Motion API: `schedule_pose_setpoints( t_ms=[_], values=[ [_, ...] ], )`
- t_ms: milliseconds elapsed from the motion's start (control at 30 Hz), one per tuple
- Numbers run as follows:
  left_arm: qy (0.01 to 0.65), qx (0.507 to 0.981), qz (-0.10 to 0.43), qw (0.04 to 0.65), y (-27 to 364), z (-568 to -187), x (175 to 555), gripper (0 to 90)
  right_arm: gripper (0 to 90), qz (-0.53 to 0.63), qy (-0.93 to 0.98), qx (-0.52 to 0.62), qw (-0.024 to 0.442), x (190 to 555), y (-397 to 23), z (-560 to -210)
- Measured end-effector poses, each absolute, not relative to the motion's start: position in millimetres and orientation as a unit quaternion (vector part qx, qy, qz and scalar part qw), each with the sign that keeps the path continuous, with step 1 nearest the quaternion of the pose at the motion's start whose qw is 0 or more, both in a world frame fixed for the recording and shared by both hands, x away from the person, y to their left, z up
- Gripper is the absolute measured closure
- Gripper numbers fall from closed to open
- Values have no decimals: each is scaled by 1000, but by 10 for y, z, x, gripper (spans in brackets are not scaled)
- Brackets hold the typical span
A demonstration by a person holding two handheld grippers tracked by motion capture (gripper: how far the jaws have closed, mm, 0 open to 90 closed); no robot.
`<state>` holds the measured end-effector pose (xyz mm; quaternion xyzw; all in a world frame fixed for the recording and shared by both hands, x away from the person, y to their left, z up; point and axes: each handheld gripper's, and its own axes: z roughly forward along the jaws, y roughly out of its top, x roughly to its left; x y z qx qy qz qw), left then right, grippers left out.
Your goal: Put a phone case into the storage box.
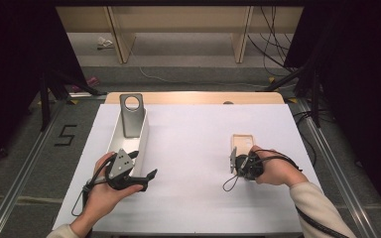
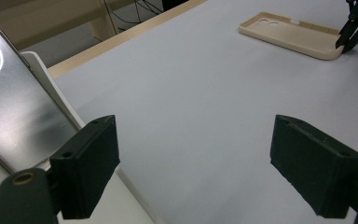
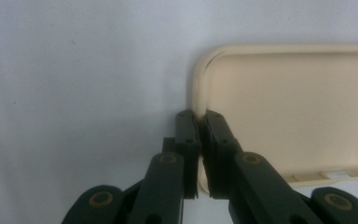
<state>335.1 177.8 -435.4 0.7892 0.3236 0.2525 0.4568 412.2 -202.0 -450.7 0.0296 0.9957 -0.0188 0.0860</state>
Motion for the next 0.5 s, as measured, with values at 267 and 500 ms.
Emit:
schedule_pose_setpoints(
  t_ms=[267,500],
  values=[
    [324,788,253,458,1780,-4349,3349,152,863,-6,995,32,90,4104,-2026,-4454],
    [326,787,253,459,1785,-4346,3349,154,870,15,994,38,101,4090,-2039,-4378]
  ],
)
